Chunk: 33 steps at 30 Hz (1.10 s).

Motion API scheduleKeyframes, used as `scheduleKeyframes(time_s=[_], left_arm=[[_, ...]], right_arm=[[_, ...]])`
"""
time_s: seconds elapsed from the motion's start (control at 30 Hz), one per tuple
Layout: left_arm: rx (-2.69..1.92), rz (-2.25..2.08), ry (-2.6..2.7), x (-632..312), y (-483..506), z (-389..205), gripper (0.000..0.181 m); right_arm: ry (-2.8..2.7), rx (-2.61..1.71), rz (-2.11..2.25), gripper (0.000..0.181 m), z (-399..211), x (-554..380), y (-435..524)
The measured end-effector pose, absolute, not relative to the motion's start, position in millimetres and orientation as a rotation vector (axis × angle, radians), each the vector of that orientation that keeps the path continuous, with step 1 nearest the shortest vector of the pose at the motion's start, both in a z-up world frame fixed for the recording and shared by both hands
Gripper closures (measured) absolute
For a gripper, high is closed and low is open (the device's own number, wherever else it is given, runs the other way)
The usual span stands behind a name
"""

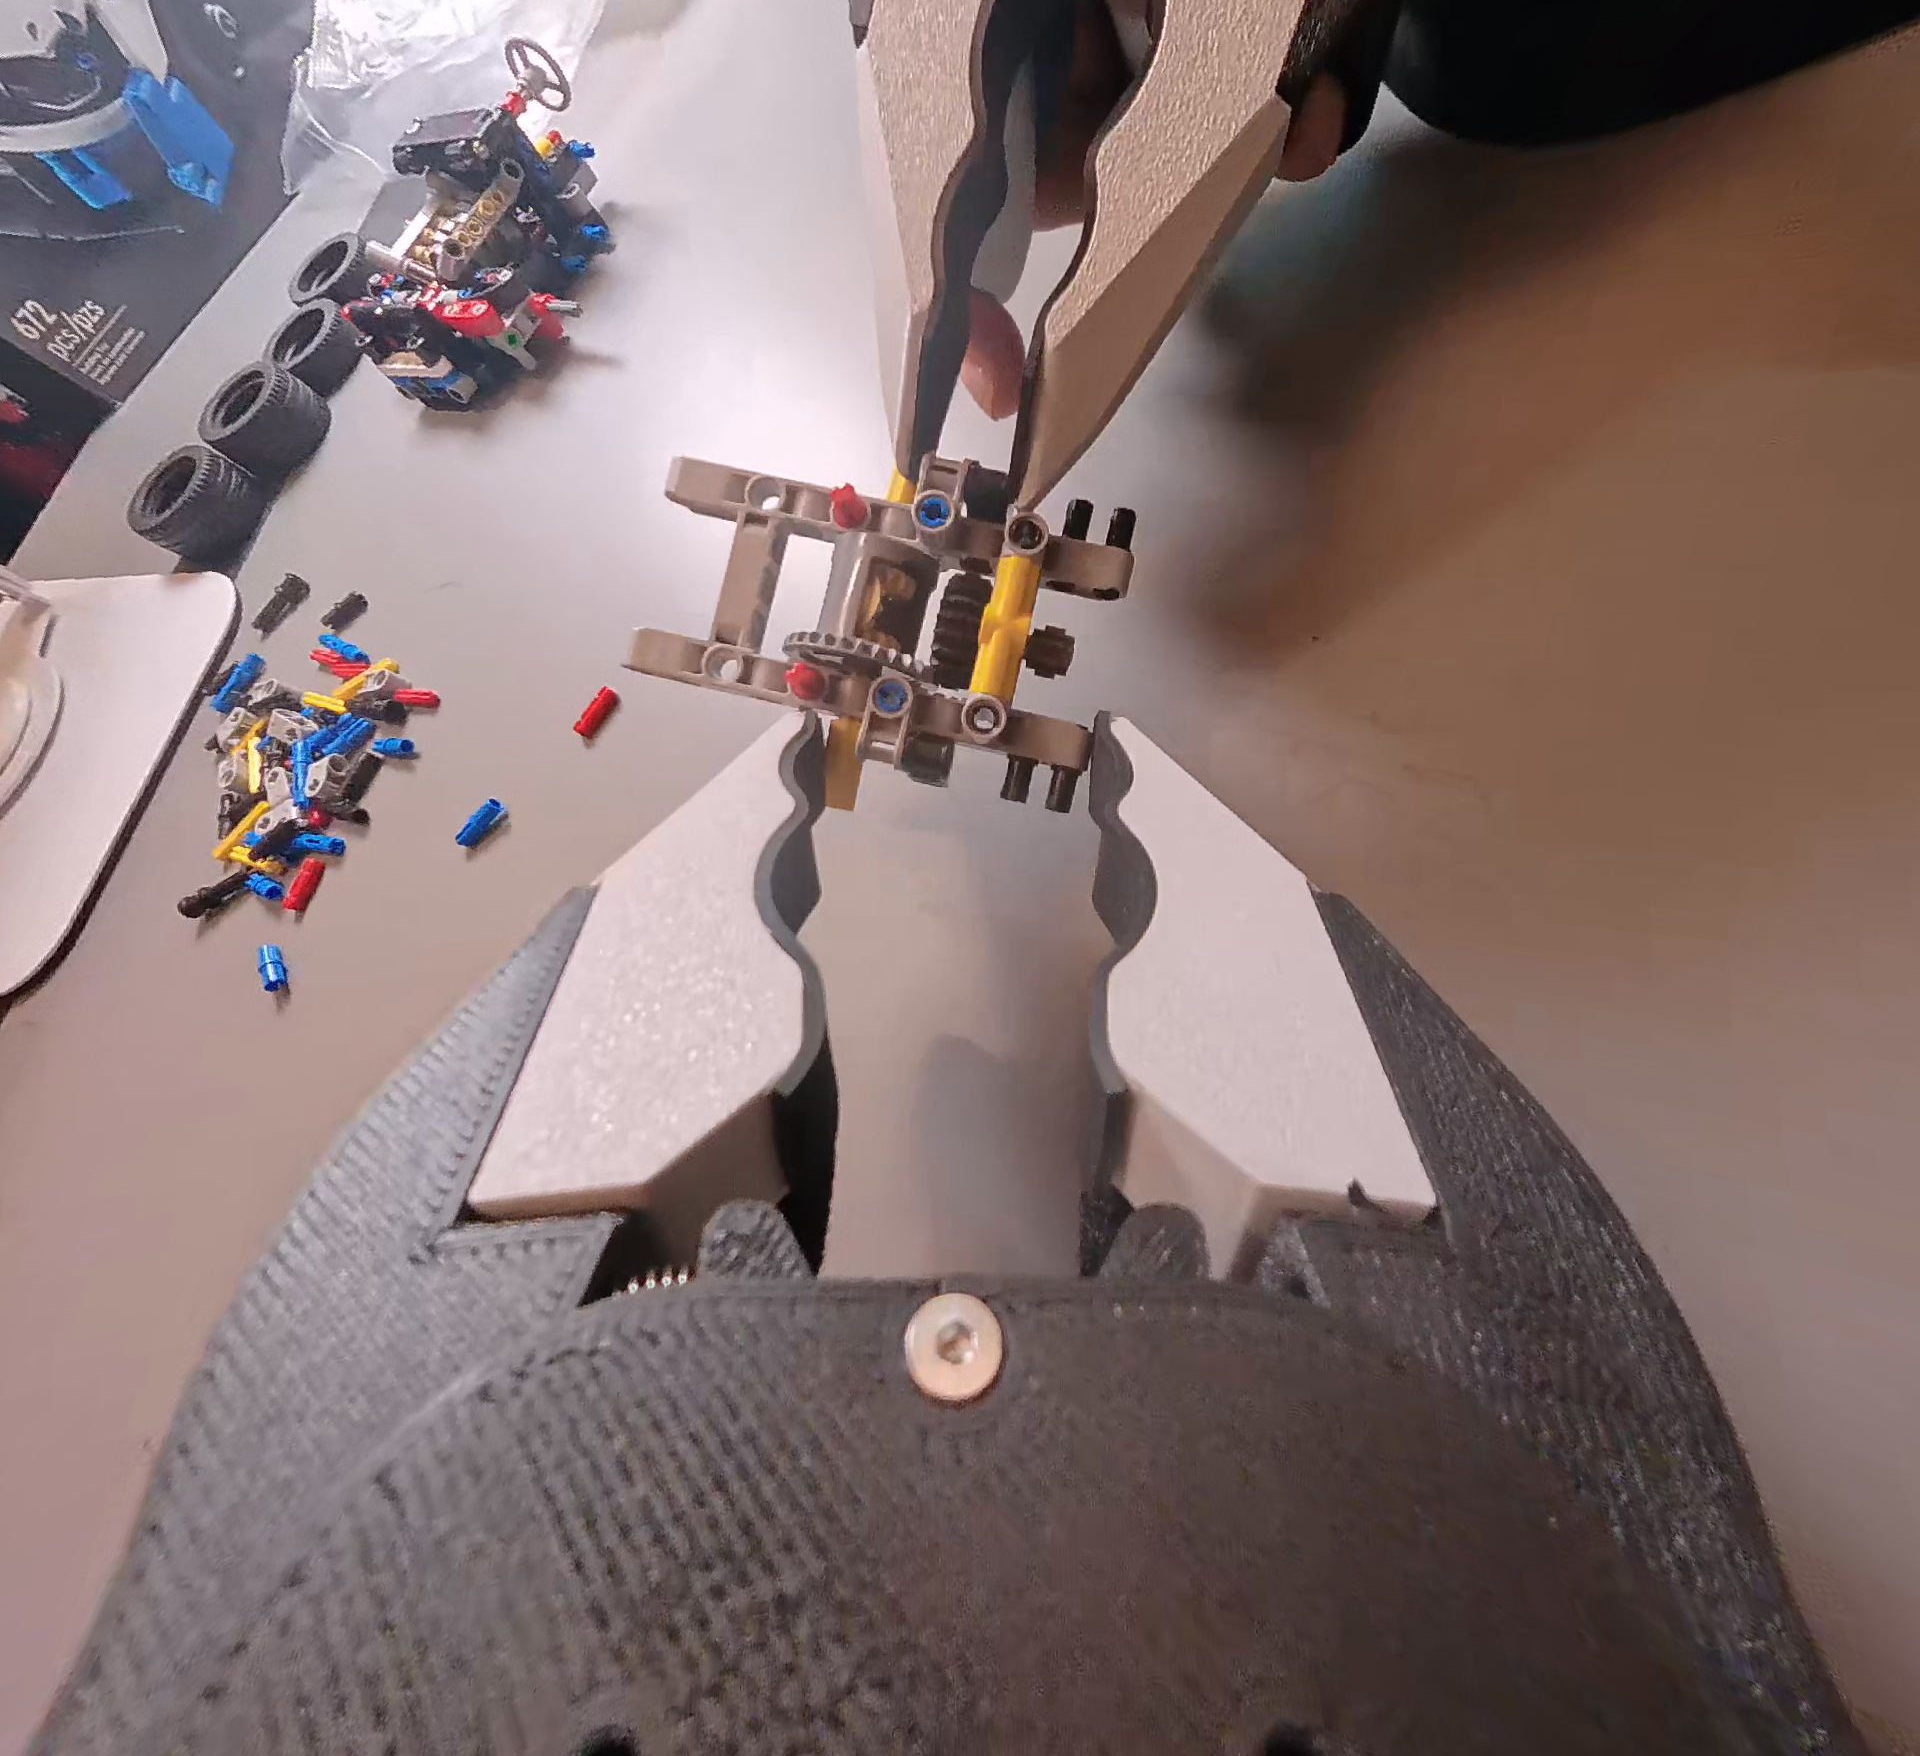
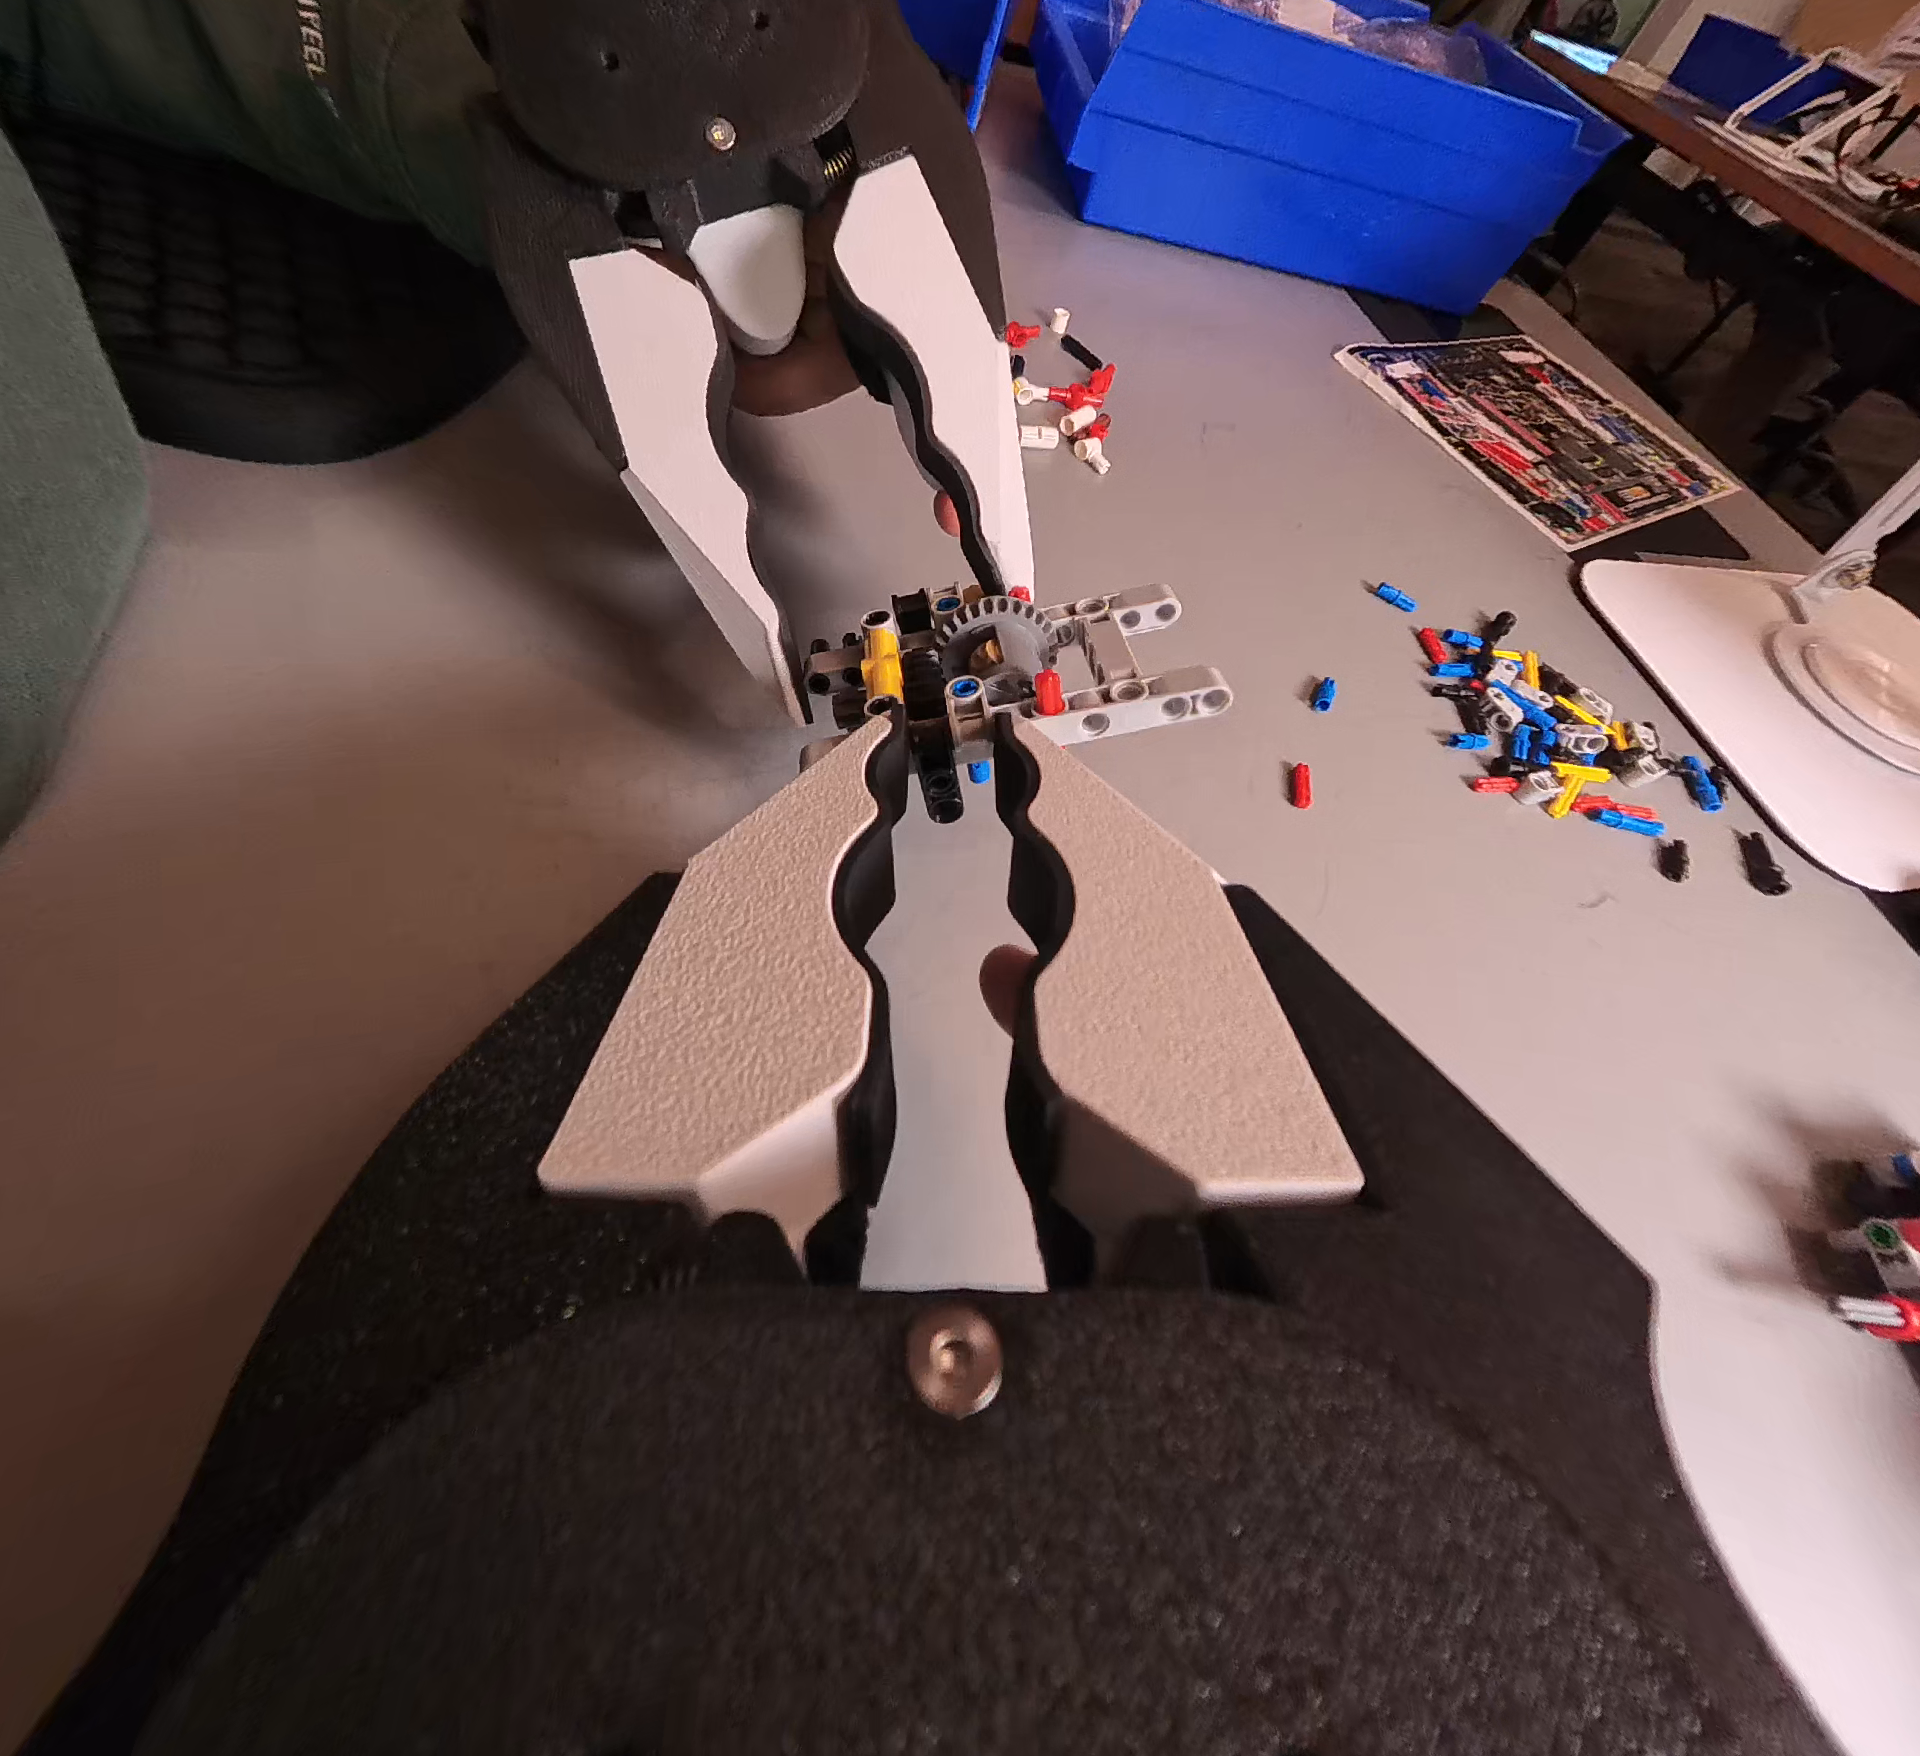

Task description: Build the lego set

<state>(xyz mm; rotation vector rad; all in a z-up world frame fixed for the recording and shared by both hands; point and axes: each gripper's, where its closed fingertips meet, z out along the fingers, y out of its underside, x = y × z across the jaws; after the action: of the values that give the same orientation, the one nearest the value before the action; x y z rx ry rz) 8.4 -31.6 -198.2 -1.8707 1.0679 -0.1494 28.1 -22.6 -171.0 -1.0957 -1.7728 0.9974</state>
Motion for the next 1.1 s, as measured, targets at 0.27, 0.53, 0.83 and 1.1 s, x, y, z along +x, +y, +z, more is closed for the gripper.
scheduleKeyframes(time_s=[0.27,0.53,0.83,1.1], left_arm=[[-1.843,-0.22,1.045,11,-33,-192,0.138],[-1.925,-0.353,1.06,8,-39,-211,0.141],[-1.904,-0.37,1.094,9,-41,-214,0.143],[-1.909,-0.355,1.067,2,-35,-214,0.137]], right_arm=[[-1.721,-1.112,1.079,0.166,-169,28,-20],[-1.827,-1.142,0.957,0.166,-190,30,-18],[-1.956,-1.195,0.819,0.165,-214,40,-12],[-1.952,-1.199,0.808,0.164,-215,40,-10]])
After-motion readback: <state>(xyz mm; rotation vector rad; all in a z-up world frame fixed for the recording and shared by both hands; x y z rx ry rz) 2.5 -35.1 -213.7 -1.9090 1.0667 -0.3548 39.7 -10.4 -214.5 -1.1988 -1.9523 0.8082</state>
